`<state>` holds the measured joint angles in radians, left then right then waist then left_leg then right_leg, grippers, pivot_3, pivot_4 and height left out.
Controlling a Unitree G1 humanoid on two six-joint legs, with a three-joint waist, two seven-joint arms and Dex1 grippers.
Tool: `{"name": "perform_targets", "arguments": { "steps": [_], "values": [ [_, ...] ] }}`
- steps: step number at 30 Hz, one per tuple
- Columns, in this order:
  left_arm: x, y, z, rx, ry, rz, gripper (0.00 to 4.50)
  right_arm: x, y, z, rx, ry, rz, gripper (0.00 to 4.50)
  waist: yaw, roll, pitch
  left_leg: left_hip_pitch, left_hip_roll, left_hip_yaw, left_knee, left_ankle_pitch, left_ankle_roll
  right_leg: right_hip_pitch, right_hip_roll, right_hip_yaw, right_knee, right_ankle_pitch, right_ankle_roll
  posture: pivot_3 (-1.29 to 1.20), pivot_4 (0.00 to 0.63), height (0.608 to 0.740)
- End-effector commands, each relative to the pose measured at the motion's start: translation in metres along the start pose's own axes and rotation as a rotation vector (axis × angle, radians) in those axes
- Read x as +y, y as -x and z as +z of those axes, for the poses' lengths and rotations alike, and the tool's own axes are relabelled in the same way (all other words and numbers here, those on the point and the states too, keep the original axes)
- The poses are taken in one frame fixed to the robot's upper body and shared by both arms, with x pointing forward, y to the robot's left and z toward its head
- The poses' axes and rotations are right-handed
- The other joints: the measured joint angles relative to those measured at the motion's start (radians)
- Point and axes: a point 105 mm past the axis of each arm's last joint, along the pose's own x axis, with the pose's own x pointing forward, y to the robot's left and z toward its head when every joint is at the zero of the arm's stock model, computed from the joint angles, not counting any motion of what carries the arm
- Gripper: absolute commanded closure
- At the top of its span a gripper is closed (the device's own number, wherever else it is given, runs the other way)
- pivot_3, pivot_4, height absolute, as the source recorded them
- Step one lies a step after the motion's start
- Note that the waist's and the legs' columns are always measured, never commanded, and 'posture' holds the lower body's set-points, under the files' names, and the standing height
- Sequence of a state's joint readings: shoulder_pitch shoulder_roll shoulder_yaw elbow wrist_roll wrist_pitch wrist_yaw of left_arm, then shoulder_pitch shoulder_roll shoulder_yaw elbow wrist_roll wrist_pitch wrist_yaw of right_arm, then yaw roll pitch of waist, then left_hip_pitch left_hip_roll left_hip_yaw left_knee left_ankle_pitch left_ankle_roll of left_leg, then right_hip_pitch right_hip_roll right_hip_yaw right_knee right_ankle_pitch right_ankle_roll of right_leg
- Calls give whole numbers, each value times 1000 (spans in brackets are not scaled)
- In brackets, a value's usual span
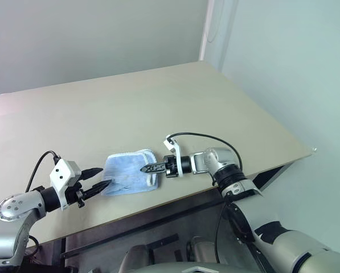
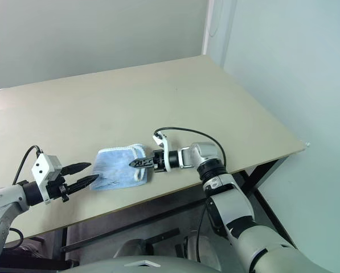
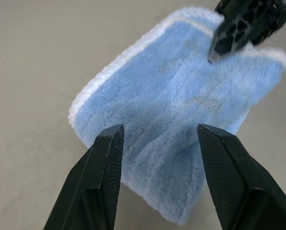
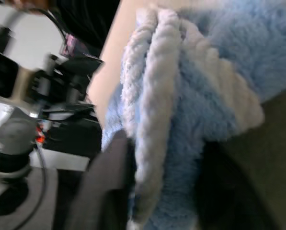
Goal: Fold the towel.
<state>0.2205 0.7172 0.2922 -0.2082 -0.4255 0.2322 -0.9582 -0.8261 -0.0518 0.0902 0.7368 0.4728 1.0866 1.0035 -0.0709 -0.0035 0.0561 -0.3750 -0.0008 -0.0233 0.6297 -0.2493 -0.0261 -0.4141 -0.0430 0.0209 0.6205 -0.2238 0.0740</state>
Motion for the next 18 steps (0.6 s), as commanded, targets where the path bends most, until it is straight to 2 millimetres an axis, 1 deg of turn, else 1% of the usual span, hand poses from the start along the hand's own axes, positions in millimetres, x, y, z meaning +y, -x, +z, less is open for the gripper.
{"name": "perform_targets", "arguments": {
  "steps": [1,2,5,7,9,11,13,16,18],
  "values": [
    [14,9,15,-66,18,76,1939,44,2,35,-62,117,149,4345,-1,0,0,0,0,0,0,0,0,0,0,0,0,0,0,0,0,740],
    [16,12,16,-75,28,91,1939,52,2,44,-91,143,173,4471,-2,0,0,-1,0,0,0,0,0,-1,1,0,0,0,0,0,0,740],
    [17,18,16,-75,43,117,1939,69,2,70,-181,189,213,4471,-2,0,0,0,0,0,0,0,0,-2,1,0,2,0,0,0,0,740],
    [15,20,13,-62,45,126,1939,72,7,97,-297,215,186,4471,-2,0,0,1,0,0,0,0,0,-2,2,0,4,0,0,0,0,740],
    [13,21,13,-62,49,134,1939,66,10,115,-376,219,120,4471,-1,0,0,1,0,0,1,0,0,-2,2,0,4,0,0,0,0,740],
    [12,21,14,-65,51,137,1939,52,12,122,-416,211,34,4471,1,0,0,1,0,0,1,0,0,0,0,-1,2,0,0,0,0,740],
    [13,22,14,-63,49,146,1939,35,14,122,-448,162,-40,4471,0,-1,0,1,0,-1,0,0,0,1,-1,-1,-1,0,-1,0,0,740],
    [11,22,14,-62,47,152,1939,-2,15,109,-471,52,-219,4471,-2,-1,-1,0,-1,0,-1,0,0,1,-3,-1,-4,2,-4,0,0,740],
    [10,22,14,-63,48,157,1939,-19,17,102,-501,-16,-289,4471,-2,-1,-1,-2,-2,1,-3,0,0,-1,-4,1,-4,2,-4,0,0,740]
  ]
}}
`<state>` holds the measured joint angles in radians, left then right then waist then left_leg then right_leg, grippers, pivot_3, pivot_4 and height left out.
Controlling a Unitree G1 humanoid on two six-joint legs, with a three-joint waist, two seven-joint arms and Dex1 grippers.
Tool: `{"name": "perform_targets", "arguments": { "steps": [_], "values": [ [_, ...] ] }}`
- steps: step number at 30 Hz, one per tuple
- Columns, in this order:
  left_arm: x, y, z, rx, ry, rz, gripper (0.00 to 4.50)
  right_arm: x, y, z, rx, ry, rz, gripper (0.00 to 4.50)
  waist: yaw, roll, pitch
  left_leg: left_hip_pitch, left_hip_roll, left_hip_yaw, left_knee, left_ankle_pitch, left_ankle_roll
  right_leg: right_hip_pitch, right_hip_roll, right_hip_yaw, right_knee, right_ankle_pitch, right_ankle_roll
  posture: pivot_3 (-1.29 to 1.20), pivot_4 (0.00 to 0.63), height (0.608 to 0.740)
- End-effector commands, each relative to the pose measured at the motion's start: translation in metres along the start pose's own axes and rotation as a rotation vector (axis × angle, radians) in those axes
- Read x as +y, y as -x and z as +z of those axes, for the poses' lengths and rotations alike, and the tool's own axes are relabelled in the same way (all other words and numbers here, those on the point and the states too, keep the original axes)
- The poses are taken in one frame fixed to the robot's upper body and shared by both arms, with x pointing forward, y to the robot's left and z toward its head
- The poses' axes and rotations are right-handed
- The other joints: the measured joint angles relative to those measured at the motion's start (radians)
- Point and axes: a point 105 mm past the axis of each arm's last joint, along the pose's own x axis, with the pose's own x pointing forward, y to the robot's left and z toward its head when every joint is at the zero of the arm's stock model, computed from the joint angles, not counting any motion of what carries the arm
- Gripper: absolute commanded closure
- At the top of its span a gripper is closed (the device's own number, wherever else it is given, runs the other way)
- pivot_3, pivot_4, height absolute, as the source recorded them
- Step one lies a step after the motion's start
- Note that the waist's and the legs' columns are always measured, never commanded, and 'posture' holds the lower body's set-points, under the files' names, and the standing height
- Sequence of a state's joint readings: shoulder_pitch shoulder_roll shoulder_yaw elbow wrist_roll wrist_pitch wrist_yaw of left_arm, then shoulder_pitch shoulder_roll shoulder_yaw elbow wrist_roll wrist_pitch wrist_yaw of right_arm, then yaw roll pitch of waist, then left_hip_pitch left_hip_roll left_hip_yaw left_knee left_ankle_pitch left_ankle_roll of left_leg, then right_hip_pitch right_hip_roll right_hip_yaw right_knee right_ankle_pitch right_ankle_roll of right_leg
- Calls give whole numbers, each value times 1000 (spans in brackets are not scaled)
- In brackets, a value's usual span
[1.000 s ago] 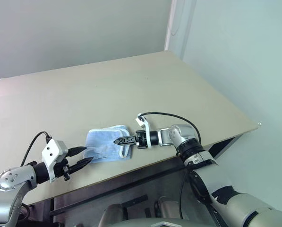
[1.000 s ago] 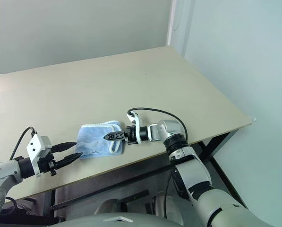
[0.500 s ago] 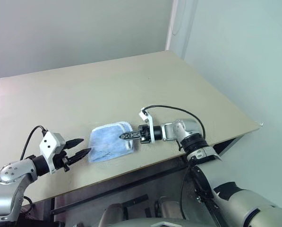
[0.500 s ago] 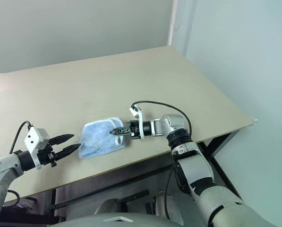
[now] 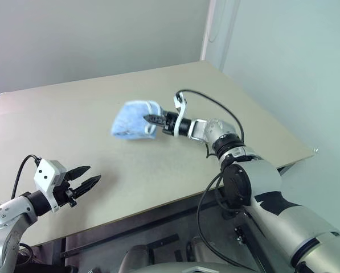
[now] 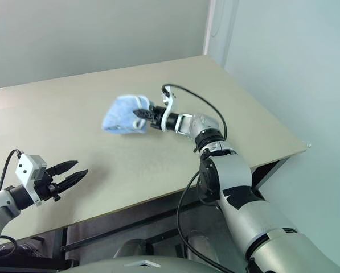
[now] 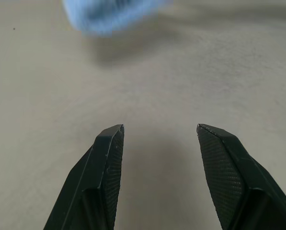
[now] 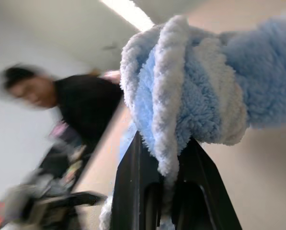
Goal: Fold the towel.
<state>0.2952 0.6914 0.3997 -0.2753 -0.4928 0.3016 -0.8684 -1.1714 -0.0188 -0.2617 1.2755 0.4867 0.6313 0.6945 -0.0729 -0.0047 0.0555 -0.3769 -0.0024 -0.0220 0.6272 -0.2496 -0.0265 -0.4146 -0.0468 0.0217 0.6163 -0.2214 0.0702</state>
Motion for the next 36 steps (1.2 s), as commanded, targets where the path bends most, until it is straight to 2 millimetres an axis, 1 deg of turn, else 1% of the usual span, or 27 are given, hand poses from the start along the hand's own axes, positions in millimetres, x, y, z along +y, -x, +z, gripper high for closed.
{"name": "perform_targets", "arguments": {
  "steps": [1,4,8,9,11,14,16,18,20,22,24,27,28,29,30,31,32,34,36],
  "values": [
    [0,2,12,-38,-22,13,1939,-18,1,0,-63,-60,-114,4471,1,0,0,-1,0,0,0,0,0,-1,0,0,0,0,0,0,0,740],
    [-1,1,11,-38,-18,14,1939,-31,3,-6,-76,-99,-178,4471,-1,0,0,-4,0,1,0,0,0,-5,1,0,1,0,0,0,0,740],
    [-1,0,11,-37,-19,13,1939,-47,8,-13,-60,-109,-287,4471,0,0,0,-4,0,2,2,0,0,-5,4,1,4,0,0,0,0,740],
    [-1,-1,11,-37,-19,13,1939,-47,9,-13,-55,-110,-286,3901,0,0,0,-3,0,2,2,0,0,-5,4,1,4,0,0,0,0,740],
    [0,-1,12,-37,-18,12,1939,-46,9,-13,-54,-118,-276,3356,-1,0,0,-2,0,2,3,0,0,-4,4,1,4,0,0,0,0,740],
    [2,-2,12,-36,-20,9,1939,-48,12,-14,-43,-115,-279,2202,-1,0,0,2,0,2,3,0,0,1,4,0,4,0,0,0,0,740],
    [2,-3,13,-34,-25,6,1939,-48,14,-11,-45,-110,-276,1529,-1,0,0,3,1,2,3,0,0,2,4,0,3,0,0,0,0,740],
    [3,-3,14,-37,-23,4,1939,-45,17,-5,-48,-83,-245,765,-1,0,0,3,0,2,3,0,0,2,4,0,3,0,0,0,0,740],
    [4,-3,15,-39,-23,5,1939,-40,21,6,-57,-51,-202,120,0,0,0,3,0,2,3,0,0,2,4,0,3,0,0,0,0,740],
    [5,-2,15,-40,-23,8,1939,-36,29,15,-48,-8,-168,50,2,1,0,3,0,2,3,0,0,3,4,0,3,0,0,0,0,740],
    [8,-1,17,-52,-18,16,1939,-33,46,27,-18,78,-121,50,3,1,1,2,0,2,3,0,0,3,4,0,2,0,0,0,0,740],
    [13,1,18,-60,-12,28,1939,-27,64,33,45,228,-57,50,2,1,1,2,-1,2,3,0,0,3,3,0,2,0,1,0,0,740],
    [15,0,18,-64,-6,32,1939,-25,72,31,70,327,-39,50,2,0,0,3,-1,2,3,0,0,3,3,0,2,-2,4,0,0,740],
    [17,0,18,-67,-2,35,1939,-21,78,27,91,429,-26,50,2,-1,0,3,0,2,2,0,0,3,4,0,2,-3,4,0,0,740],
    [17,-2,18,-69,3,37,1939,-19,86,23,89,567,-23,50,4,-2,-1,3,0,1,1,0,0,3,4,-1,2,-3,4,0,0,740],
    [18,-3,17,-69,5,38,1939,-15,90,18,86,657,-19,50,4,-2,-1,3,0,1,1,0,0,3,5,-2,2,-3,5,0,0,740],
    [19,-4,16,-69,9,42,1939,-11,94,16,45,741,-11,50,4,-1,0,3,0,1,1,0,0,3,4,-2,3,-4,6,0,0,740],
    [23,-5,15,-79,25,50,1939,1,100,11,-27,848,30,50,1,1,1,3,0,1,1,0,0,2,4,-1,4,-4,6,0,0,740],
    [26,-7,15,-95,50,55,1939,8,109,-1,-75,979,88,50,3,2,1,2,0,3,2,0,0,0,5,0,5,-4,5,0,0,740]
  ]
}}
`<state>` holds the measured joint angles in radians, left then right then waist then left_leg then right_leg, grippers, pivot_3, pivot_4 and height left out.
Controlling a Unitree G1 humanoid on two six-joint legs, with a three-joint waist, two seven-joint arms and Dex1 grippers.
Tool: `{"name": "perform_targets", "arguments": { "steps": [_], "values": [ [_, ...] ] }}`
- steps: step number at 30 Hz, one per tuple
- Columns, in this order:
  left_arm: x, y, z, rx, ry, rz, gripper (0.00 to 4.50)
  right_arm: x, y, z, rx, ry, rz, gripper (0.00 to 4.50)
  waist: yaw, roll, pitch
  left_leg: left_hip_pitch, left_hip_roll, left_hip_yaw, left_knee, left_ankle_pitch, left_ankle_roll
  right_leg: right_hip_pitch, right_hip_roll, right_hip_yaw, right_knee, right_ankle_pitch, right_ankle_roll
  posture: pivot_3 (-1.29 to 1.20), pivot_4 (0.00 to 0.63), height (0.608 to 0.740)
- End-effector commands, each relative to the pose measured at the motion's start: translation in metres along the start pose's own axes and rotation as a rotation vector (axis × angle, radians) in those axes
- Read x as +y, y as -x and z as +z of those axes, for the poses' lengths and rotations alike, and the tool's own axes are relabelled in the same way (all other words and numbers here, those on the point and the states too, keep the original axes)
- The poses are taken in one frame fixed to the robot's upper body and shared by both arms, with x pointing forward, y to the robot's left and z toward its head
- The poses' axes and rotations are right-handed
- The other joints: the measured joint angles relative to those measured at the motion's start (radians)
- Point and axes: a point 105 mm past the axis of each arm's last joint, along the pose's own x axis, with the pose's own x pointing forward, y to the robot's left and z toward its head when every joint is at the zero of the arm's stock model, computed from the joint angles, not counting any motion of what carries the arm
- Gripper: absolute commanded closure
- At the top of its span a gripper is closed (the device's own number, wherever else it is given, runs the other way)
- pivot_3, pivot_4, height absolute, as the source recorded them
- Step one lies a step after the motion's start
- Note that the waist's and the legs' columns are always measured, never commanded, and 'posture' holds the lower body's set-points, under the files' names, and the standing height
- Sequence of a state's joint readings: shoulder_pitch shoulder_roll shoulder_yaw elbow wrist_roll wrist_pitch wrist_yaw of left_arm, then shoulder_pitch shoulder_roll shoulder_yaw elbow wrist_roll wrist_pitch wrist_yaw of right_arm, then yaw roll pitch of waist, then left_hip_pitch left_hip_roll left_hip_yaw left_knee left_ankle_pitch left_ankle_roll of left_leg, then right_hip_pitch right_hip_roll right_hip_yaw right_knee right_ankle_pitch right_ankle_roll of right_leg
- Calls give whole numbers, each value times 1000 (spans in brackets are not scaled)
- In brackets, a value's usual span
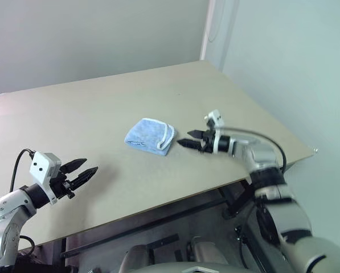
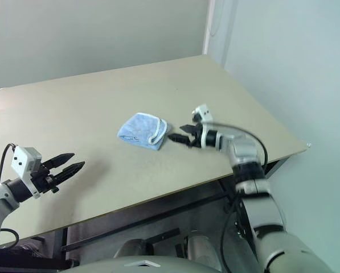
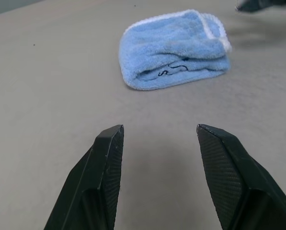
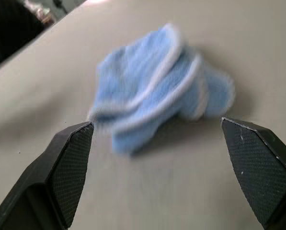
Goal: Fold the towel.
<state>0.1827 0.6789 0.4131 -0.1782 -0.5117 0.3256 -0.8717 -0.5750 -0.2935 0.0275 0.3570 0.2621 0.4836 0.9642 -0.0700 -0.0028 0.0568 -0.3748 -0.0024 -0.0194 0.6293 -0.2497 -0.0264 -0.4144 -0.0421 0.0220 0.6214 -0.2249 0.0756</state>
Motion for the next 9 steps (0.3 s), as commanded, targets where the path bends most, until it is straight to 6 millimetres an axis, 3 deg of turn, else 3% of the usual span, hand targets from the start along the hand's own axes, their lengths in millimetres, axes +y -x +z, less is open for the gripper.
{"name": "perform_targets", "arguments": {
  "steps": [1,5,9],
  "values": [
    [6,-2,3,-27,2,19,1939,26,13,26,-129,261,98,50,-1,0,0,1,0,1,1,0,0,1,0,0,0,0,0,0,0,740],
    [8,-4,-5,-11,14,23,1939,39,41,5,-84,240,189,50,4,-2,-1,3,1,0,3,0,0,5,-1,-1,-2,0,0,0,0,740],
    [10,-5,-5,-5,15,4,1939,42,53,-10,-6,253,216,50,6,-3,0,2,1,-1,3,0,0,4,-4,-1,-3,0,0,0,0,740]
  ]
}}
